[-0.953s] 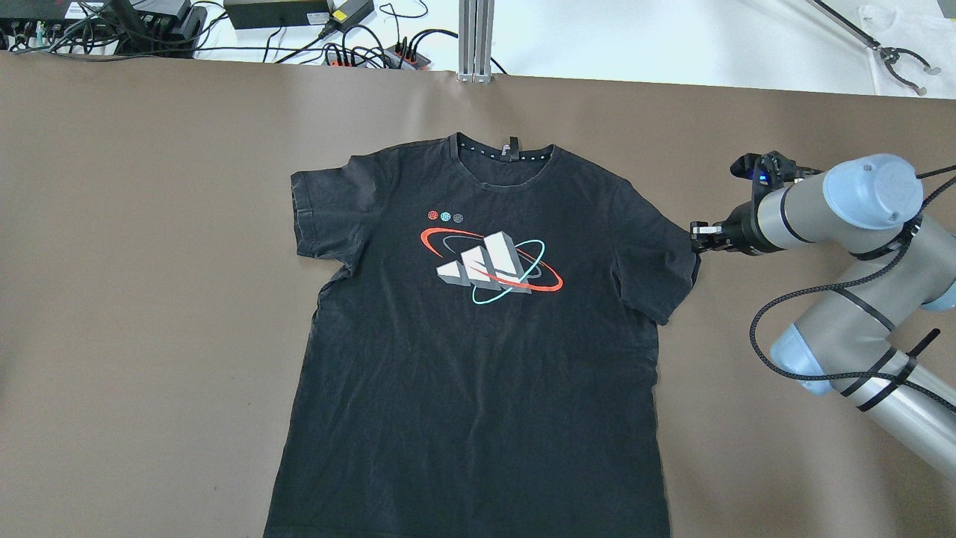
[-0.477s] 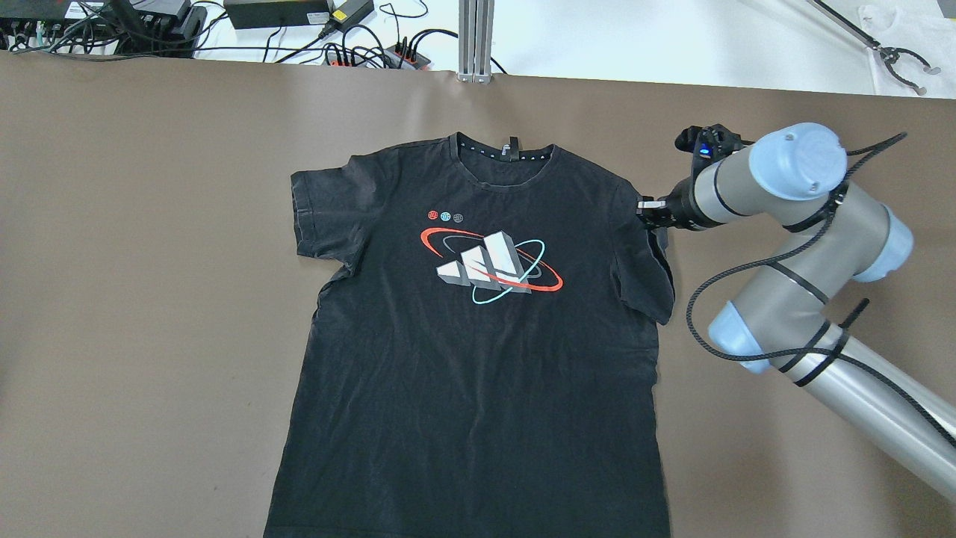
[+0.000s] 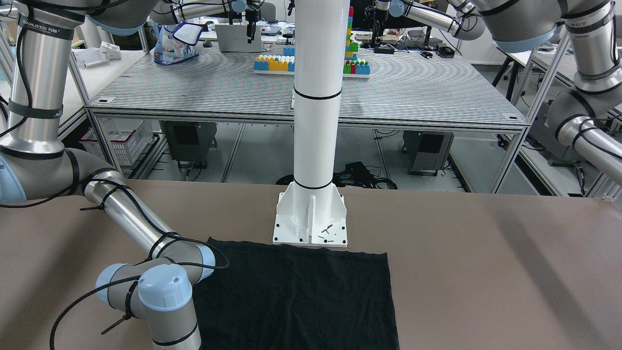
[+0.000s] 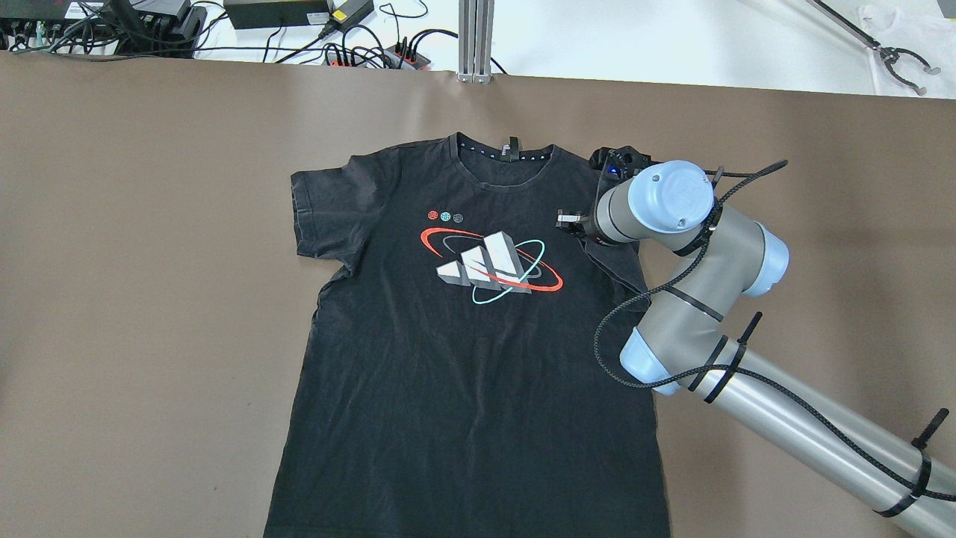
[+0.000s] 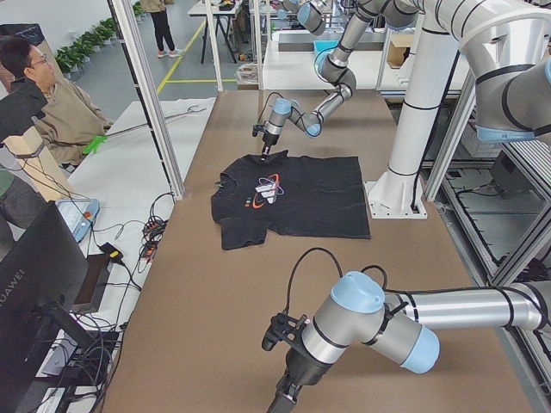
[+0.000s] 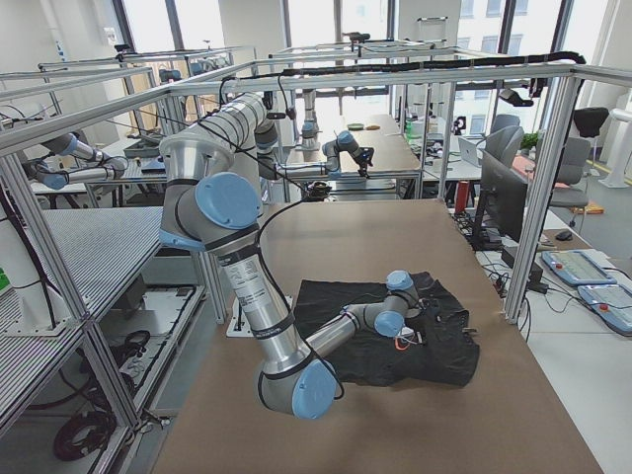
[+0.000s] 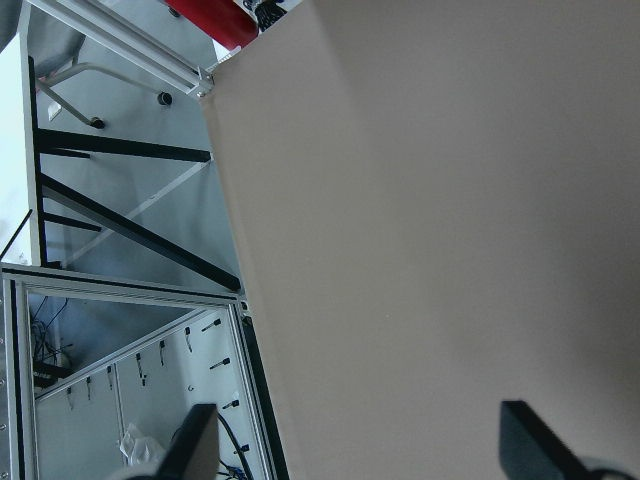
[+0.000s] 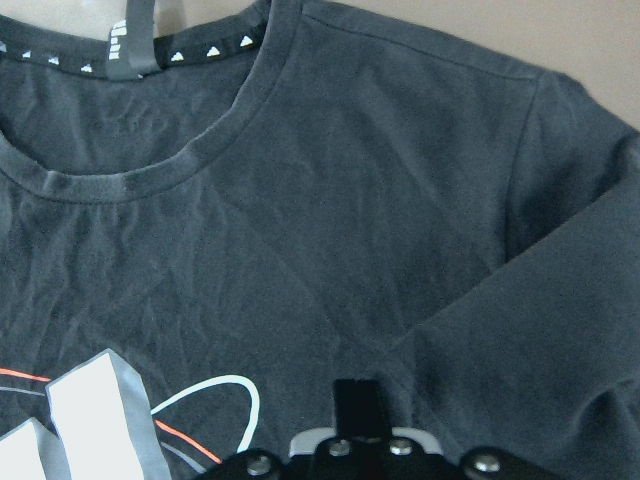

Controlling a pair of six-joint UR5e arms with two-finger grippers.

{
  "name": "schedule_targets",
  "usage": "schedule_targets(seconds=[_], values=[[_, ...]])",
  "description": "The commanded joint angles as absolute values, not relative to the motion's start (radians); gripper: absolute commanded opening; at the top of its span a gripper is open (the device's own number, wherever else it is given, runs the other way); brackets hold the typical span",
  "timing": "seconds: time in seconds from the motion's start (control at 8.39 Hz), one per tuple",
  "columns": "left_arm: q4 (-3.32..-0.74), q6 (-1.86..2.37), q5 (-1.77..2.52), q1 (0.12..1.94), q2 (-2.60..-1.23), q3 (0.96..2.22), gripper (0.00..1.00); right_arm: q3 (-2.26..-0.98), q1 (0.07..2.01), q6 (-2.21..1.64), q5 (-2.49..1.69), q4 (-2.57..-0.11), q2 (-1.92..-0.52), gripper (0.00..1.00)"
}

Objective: Fold clothes
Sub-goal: 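Grasp the sleeve with the right gripper and fold it onto the shirt body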

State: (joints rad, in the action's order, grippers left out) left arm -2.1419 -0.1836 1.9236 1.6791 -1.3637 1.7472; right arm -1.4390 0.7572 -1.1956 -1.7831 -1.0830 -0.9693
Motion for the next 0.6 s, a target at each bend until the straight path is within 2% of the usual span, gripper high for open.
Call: schedule_targets(seconds=[0.0,0.12,0.24,0.36,0.48], values=[[-2.143,-0.163,1.924,1.666,-1.364,1.747,1.00,-1.436,0.721,-1.223,-1.755,-1.081,-0.960,0.00],[-2.141,-0.161,1.924,1.664,-1.364,1.747,1.00,-1.437,0.715,-1.227,-1.753,-1.081,-0.960,0.00],[-2.143,-0.160,1.922,1.664,-1.364,1.747,1.00,-1.437,0.710,-1.232,-1.753,-1.081,-0.960,0.04],[-2.141,-0.160,1.921,1.645,-1.367,1.747,1.00,-1.437,0.710,-1.238,-1.753,-1.081,-0.960,0.37],[-2.140,-0.140,1.937,1.614,-1.373,1.749,1.00,-1.446,0.709,-1.247,-1.753,-1.081,-0.968,0.93]])
